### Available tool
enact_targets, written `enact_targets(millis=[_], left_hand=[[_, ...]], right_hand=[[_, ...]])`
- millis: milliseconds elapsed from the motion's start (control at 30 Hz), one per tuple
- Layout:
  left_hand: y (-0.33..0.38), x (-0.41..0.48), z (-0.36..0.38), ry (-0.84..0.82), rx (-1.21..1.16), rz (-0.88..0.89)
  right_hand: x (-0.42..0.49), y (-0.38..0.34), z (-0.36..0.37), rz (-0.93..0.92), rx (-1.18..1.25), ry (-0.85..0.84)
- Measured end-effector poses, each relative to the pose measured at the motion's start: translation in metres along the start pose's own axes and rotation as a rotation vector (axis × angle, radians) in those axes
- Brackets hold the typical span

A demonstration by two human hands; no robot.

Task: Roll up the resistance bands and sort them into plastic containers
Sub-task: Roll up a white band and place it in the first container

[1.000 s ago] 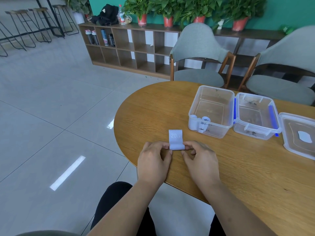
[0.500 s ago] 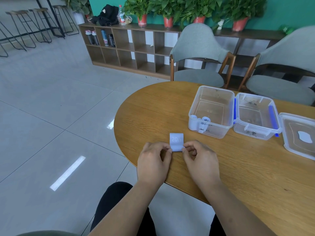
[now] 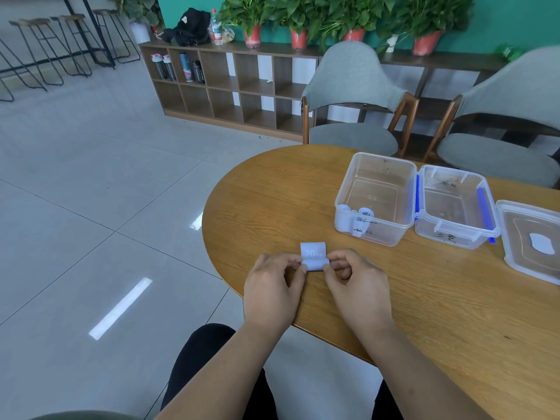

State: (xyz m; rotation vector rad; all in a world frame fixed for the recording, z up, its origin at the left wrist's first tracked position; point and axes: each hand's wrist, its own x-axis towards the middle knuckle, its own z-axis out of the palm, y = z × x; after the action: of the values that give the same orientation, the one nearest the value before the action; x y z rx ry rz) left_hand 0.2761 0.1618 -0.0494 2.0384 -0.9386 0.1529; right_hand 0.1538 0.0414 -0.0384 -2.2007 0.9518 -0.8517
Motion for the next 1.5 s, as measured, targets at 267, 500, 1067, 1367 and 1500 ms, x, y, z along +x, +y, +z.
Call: enact_targets(millis=[267,500,1067,1367,1500], left_hand=[[0.0007,-0.0005,0.0,-0.008,0.019,0.02],[-0.0002,-0.0001,-0.0008,-0.02,0.027,0.011],[-0.0025,-0.0004,0.002,-0.026,0.028,0.021],[0.0008,-0.0011,-0.0013,-0.02,-0.046,-0.009],[0.0016,-0.0014,-0.0022,-0.016,-0.02,-0.014]], right_hand=[[-0.0003,0.0019,0.0039,-0.054,-0.069,0.009],[0.0005,0.002,0.0015,-0.019,-0.017,-0.006],[-0.0006,0.0048,0.007,-0.064,-0.096,0.023],[0.0001,0.0012,0.0014,-0.006,0.004,0.016],[0.0004,0.0025,0.0006,0.0,0.019,0.011]])
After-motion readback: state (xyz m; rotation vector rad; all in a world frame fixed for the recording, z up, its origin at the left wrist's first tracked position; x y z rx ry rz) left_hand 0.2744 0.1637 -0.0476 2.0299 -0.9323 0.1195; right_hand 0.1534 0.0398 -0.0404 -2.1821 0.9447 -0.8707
